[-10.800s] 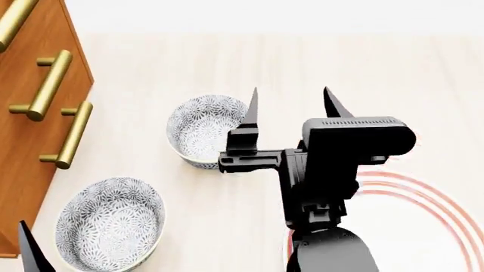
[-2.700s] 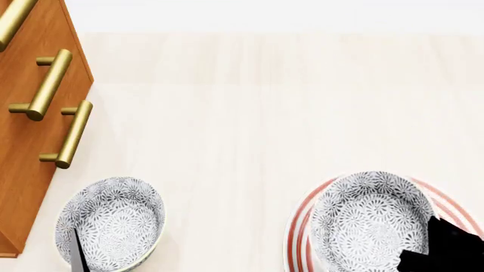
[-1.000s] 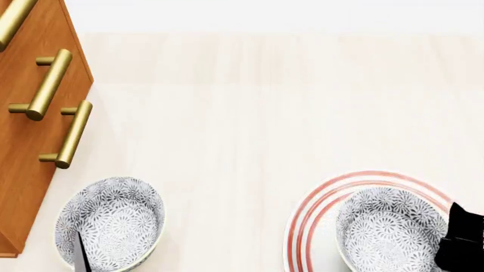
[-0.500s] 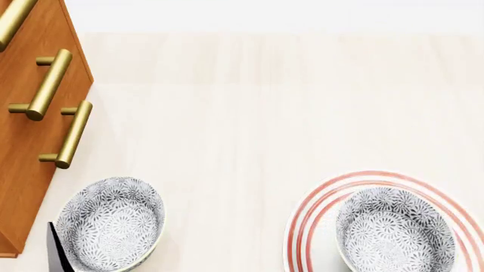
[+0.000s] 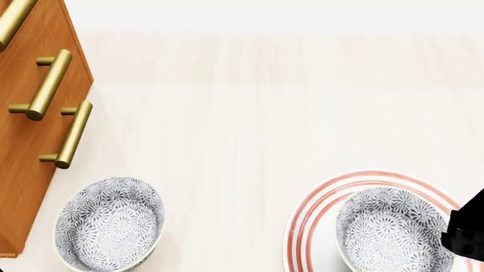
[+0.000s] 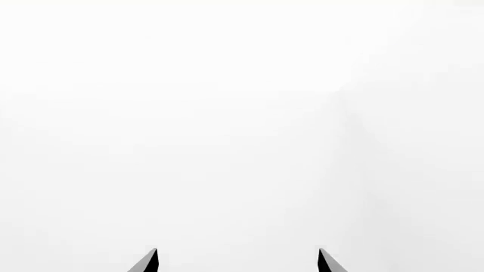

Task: Pick up the bowl and put it in the front on the plate.

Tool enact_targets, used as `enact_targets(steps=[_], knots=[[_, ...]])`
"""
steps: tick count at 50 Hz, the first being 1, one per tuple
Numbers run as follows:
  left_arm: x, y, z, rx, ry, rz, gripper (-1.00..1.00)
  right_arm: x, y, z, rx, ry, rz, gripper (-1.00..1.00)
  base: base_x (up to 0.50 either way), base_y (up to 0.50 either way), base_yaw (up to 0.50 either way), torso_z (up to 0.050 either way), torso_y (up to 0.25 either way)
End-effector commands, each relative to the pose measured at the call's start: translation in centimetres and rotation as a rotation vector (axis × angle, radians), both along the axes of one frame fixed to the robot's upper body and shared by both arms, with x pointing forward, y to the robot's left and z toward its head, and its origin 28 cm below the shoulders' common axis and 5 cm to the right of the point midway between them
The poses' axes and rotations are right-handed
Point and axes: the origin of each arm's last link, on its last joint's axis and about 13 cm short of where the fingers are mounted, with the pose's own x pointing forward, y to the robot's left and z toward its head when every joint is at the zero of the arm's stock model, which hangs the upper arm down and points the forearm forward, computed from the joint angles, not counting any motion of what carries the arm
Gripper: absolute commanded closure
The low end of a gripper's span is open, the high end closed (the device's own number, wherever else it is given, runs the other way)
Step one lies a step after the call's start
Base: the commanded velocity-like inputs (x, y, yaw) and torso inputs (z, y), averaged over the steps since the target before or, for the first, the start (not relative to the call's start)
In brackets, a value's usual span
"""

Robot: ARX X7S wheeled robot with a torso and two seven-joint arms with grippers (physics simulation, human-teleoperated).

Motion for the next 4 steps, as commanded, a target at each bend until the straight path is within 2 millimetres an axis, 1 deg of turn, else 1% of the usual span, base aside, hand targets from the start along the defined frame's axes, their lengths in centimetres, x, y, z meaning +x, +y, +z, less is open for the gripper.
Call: enact_targets(steps=[1,4], knots=[[-0.39,1.37,0.46,0.011,-0.067,0.088,-1.0,-0.48,1.74,-3.58,-0.08,-0.16,-0.025,-1.0,0.0,0.0,0.0,0.0,0.0],[-0.56,1.7,0.42,0.016,-0.071,0.107,-1.0,-0.64,1.7,-4.05,-0.081,-0.194,-0.058,-1.0,0.0,0.0,0.0,0.0,0.0]])
